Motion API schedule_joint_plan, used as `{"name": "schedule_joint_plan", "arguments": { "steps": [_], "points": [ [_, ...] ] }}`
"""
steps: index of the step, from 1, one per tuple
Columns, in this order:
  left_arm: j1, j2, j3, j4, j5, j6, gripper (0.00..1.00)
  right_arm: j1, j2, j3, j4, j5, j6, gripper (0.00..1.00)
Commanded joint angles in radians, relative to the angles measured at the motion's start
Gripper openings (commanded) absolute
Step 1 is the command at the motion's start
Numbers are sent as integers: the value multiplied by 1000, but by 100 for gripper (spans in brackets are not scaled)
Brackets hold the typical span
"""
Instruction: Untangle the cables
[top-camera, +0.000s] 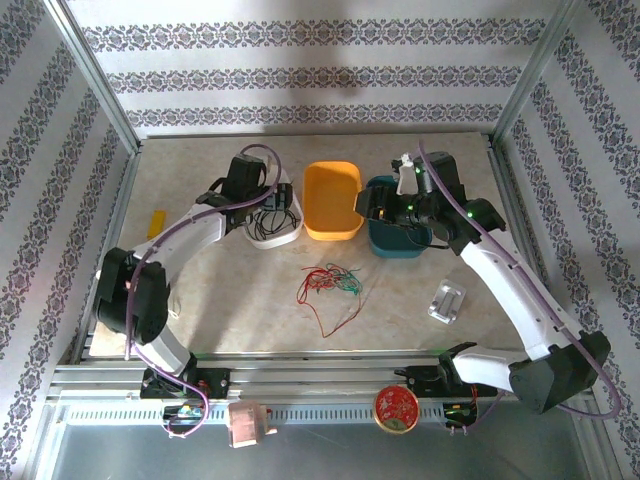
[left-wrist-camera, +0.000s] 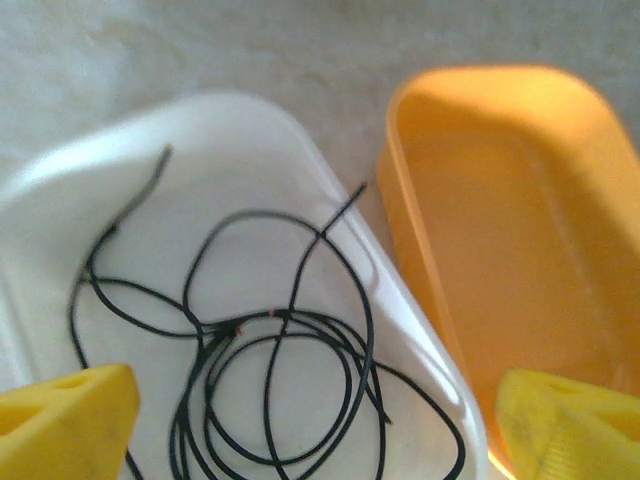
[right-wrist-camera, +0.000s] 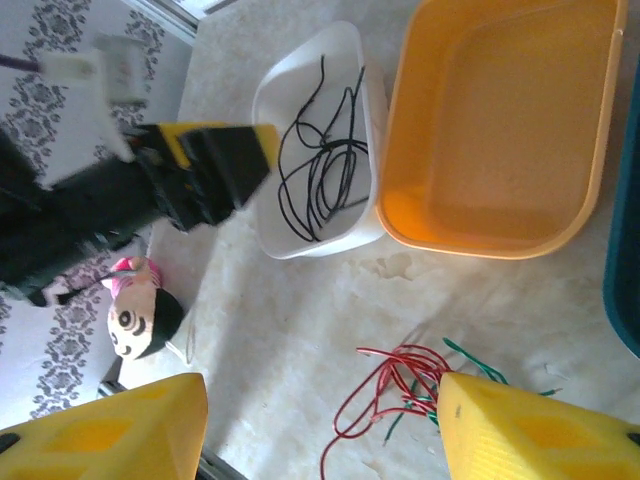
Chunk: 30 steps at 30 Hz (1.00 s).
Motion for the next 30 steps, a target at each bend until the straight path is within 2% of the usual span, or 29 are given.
{"name": "schedule_joint_plan", "arguments": {
  "steps": [1, 6, 12, 17, 24, 27, 30],
  "points": [
    [-50, -130, 14, 56, -80, 46, 95, 13, -12, -42, -35, 33, -34, 62],
    [-141, -218, -41, -30, -52, 78, 97, 42, 1, -108, -54, 72, -76, 62],
    [-283, -256, -219, -67, -8, -20, 99, 155, 116, -210, -95, 44, -184, 62],
    [-377, -200, -298, -15, -21, -90, 98, 206, 272, -299, -131, 62, -252, 57],
    [-424, -69, -250, 37, -22, -75, 97, 210, 393, -346, -57, 108, -234, 52],
    [-441, -8, -205, 31, -8, -48, 97, 215, 459, -340, -42, 119, -228, 42],
    [-455, 45, -172, 29, 9, -39, 94, 222, 457, -342, -52, 170, -232, 22]
  ]
}}
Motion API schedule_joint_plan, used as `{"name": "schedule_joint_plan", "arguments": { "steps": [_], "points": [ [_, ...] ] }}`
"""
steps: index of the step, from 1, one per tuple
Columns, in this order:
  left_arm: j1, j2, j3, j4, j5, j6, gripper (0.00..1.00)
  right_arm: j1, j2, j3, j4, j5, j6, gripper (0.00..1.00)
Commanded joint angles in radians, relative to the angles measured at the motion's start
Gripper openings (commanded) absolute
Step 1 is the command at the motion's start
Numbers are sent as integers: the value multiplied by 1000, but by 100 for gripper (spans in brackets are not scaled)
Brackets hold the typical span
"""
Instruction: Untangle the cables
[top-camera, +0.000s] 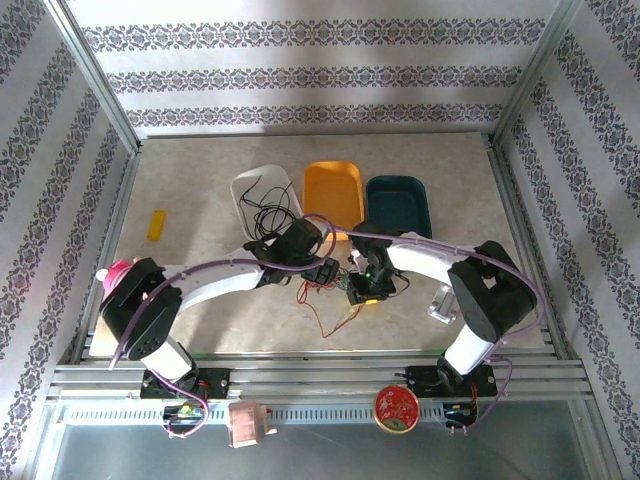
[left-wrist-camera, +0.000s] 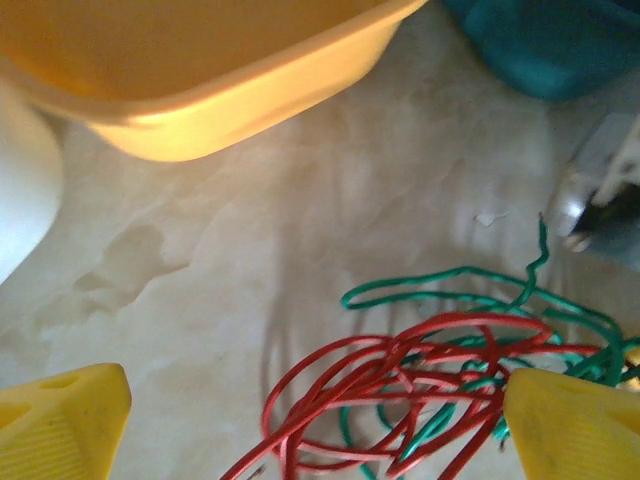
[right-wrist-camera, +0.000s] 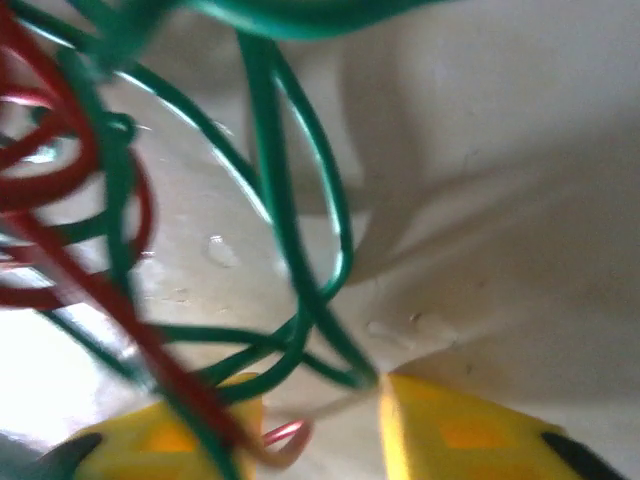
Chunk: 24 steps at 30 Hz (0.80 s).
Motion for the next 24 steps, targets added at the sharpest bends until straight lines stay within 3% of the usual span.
{"name": "schedule_joint_plan", "arguments": {
  "steps": [1, 4, 10, 17, 24],
  "points": [
    [-27, 51, 54, 26, 29, 15, 93, 17, -19, -7, 5, 64, -2, 15],
    [-35, 107, 72, 31, 61, 11, 84, 14, -97, -16, 6, 101, 2, 0],
    [-40, 202, 85, 12, 42, 8, 68, 1, -282, -7, 6, 203, 36, 0],
    [-40, 246, 70, -10, 13, 17, 66, -66, -514, 67, -50, 475, 47, 0],
    [-39, 246, 31, -4, -15, 12, 72, -179, -756, 188, -4, 632, 36, 0]
  ]
}}
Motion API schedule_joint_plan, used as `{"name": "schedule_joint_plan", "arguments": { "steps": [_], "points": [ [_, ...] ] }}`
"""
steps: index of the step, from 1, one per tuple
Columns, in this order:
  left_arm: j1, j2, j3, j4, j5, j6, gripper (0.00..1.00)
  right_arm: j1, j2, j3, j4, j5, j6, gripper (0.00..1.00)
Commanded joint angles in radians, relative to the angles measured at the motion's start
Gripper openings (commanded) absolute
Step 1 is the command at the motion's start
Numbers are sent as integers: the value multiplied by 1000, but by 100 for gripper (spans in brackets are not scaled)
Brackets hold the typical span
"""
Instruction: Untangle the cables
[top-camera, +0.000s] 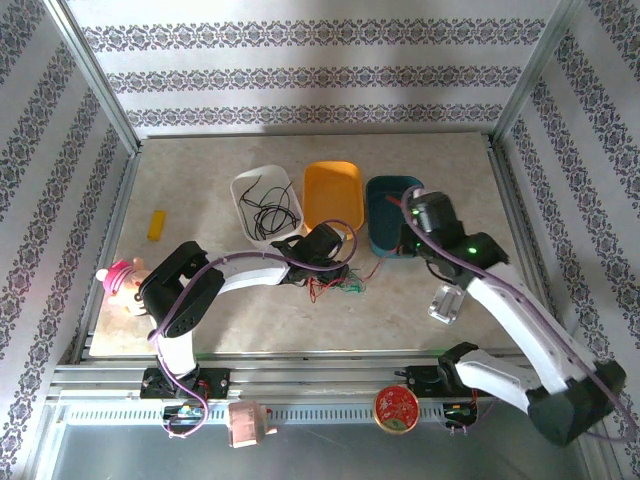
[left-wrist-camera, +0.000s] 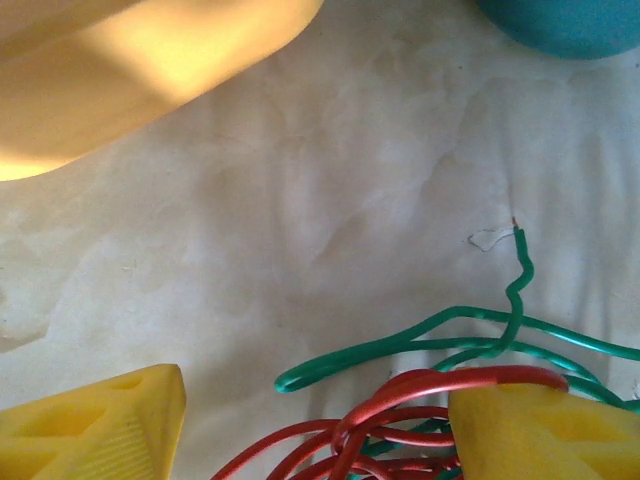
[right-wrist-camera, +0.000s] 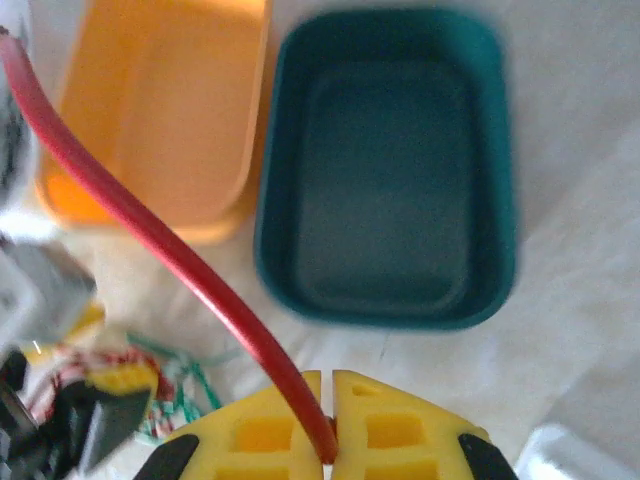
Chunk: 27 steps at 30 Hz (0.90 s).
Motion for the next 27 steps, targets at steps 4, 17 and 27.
{"name": "schedule_joint_plan", "arguments": {
  "steps": [4, 17, 27],
  "points": [
    [-10, 48, -63, -66, -44, 1, 74, -61, -154, 153, 82, 195, -28, 0],
    [-9, 61, -108, -69, -95, -27, 76, -75, -199, 374, 389, 166, -179, 0],
    [-9, 49, -136, -52, -116, -41, 79, -83, -66, 561, 452, 24, -241, 0]
  ]
}}
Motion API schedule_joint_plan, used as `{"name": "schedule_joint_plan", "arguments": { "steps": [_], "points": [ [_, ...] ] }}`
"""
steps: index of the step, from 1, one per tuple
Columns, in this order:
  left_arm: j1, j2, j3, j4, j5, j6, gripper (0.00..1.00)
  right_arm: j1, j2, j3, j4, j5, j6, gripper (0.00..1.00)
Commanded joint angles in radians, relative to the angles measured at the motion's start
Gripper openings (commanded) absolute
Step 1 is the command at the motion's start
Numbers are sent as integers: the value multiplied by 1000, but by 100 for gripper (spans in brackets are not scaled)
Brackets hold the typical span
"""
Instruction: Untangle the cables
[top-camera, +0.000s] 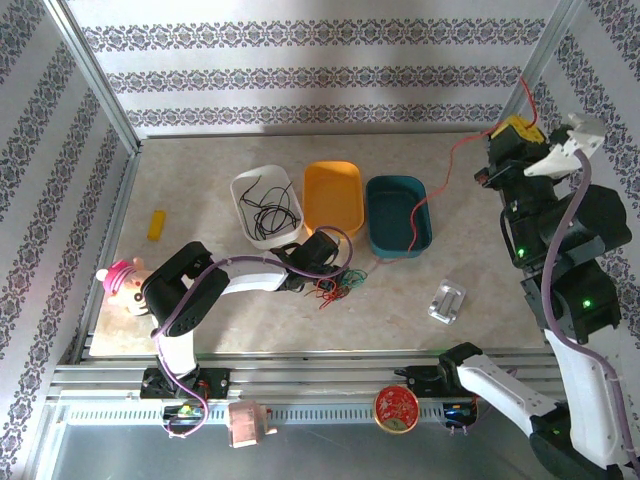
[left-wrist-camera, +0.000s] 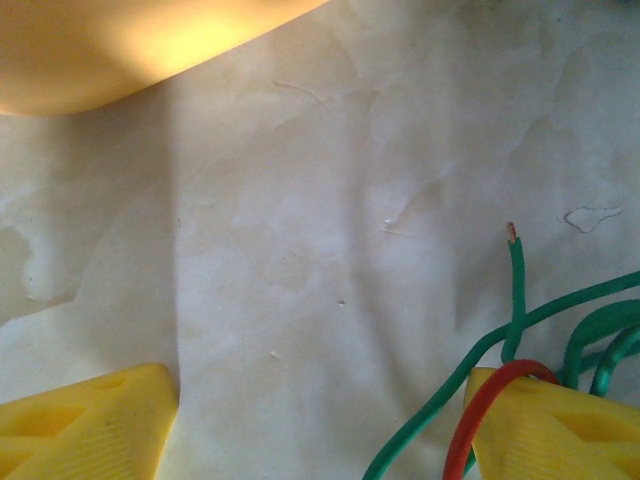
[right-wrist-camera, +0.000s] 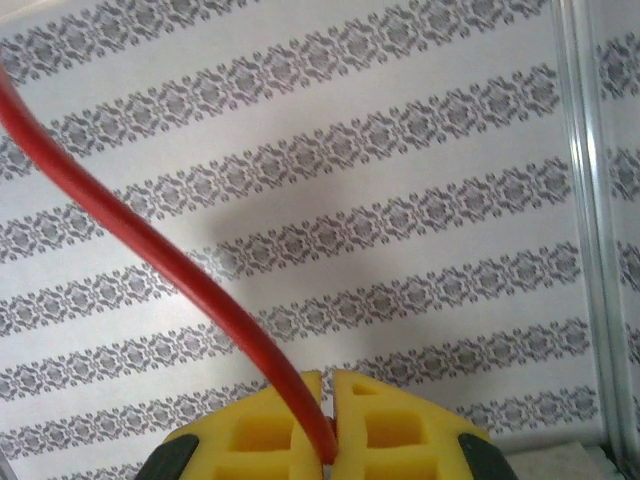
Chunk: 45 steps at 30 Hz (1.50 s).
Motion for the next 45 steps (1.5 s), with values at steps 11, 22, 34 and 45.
{"name": "schedule_joint_plan", "arguments": {
  "steps": [11, 22, 34, 45],
  "points": [
    [-9, -152, -55, -82, -44, -7, 95, -115, 281, 134, -6, -74, -118, 0],
    [-4, -355, -68, -42, -154, -1, 99, -194, 371, 134, 30, -125, -101, 0],
    [7, -376, -100, -23, -176, -41, 100, -229, 436, 243, 59, -159, -81, 0],
    [7, -357, -94, -32, -171, -46, 100, -230, 555, 425, -3, -150, -123, 0]
  ]
}}
